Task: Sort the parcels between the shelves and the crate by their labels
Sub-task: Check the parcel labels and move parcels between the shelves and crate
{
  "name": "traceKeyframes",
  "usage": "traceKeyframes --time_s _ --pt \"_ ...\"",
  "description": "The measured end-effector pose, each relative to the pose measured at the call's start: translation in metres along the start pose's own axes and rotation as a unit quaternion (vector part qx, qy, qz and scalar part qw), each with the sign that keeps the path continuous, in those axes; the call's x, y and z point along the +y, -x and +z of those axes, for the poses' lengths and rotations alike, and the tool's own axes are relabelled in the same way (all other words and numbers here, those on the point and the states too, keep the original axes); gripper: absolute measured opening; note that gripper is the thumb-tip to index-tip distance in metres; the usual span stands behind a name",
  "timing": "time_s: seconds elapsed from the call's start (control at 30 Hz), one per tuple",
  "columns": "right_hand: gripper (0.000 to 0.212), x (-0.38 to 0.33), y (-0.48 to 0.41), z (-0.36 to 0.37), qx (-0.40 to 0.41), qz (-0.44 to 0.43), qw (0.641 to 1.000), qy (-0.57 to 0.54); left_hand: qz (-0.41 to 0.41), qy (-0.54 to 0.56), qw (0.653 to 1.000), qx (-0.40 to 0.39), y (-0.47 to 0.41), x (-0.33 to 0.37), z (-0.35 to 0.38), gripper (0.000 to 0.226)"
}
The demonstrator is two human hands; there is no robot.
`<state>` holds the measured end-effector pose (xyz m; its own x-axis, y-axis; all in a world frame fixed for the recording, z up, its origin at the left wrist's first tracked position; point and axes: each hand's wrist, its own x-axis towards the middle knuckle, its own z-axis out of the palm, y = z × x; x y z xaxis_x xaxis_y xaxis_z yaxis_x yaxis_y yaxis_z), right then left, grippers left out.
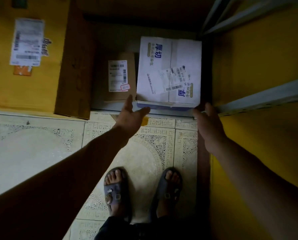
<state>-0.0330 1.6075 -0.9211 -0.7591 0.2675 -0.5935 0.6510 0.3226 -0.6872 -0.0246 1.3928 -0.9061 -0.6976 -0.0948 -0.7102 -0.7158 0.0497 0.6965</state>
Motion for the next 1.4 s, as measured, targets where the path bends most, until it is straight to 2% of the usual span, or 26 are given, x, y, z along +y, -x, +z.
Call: traceKeyframes --time_s 0.13,0.2,0.3,0.47,0.57,0.67,0.83,1.0,1.2,1.3,1.37,1.4 --pt "0.041 -0.003 -0.024 0.002 -0.028 -0.011 0.999 -0.031 0.034 -0.014 0.999 0.010 -0.021 0.001 0.014 0.039" --pt "0.032 -0.005 -0.026 0.003 -0.048 -0.021 0.998 -0.037 0.044 -0.007 0.999 0.027 -0.022 0.001 0.015 0.030" --pt "0.019 0.004 -0.017 0.000 -0.056 -0.022 0.997 -0.039 0.045 0.003 0.998 0.042 -0.012 -0.006 0.016 0.025" --pt "0.015 0.031 0.017 -0.009 -0.073 0.022 0.995 -0.061 0.027 0.012 0.996 0.079 0.015 -0.032 0.011 0.027" --pt "0.025 0.037 0.017 -0.009 -0.043 0.035 0.996 -0.067 0.024 -0.027 0.997 0.071 0.010 -0.039 0.007 0.040" --pt "0.022 0.024 0.003 -0.005 -0.029 0.030 0.997 -0.070 -0.006 0.016 0.997 0.071 -0.010 -0.030 0.008 0.048" --pt "0.035 0.005 -0.031 0.010 -0.037 0.046 0.995 -0.086 -0.027 0.086 0.994 0.053 -0.040 -0.008 0.019 0.046" --pt "0.043 -0.002 -0.038 0.013 -0.048 0.078 0.985 -0.144 -0.044 0.129 0.989 0.050 -0.047 -0.009 0.020 0.030" --pt "0.040 0.001 -0.014 0.011 -0.043 0.073 0.986 -0.142 -0.040 0.160 0.984 0.065 -0.026 -0.017 0.010 0.031" --pt "0.042 0.000 0.006 0.009 -0.021 0.057 0.990 -0.126 -0.035 0.185 0.979 0.074 -0.005 -0.017 0.003 0.018" --pt "0.043 -0.005 0.020 0.007 -0.005 0.043 0.994 -0.102 -0.016 0.180 0.981 0.070 0.009 -0.017 0.000 0.023" --pt "0.037 -0.007 0.027 0.006 0.001 0.031 0.995 -0.093 -0.006 0.180 0.981 0.066 0.016 -0.017 -0.002 0.025"
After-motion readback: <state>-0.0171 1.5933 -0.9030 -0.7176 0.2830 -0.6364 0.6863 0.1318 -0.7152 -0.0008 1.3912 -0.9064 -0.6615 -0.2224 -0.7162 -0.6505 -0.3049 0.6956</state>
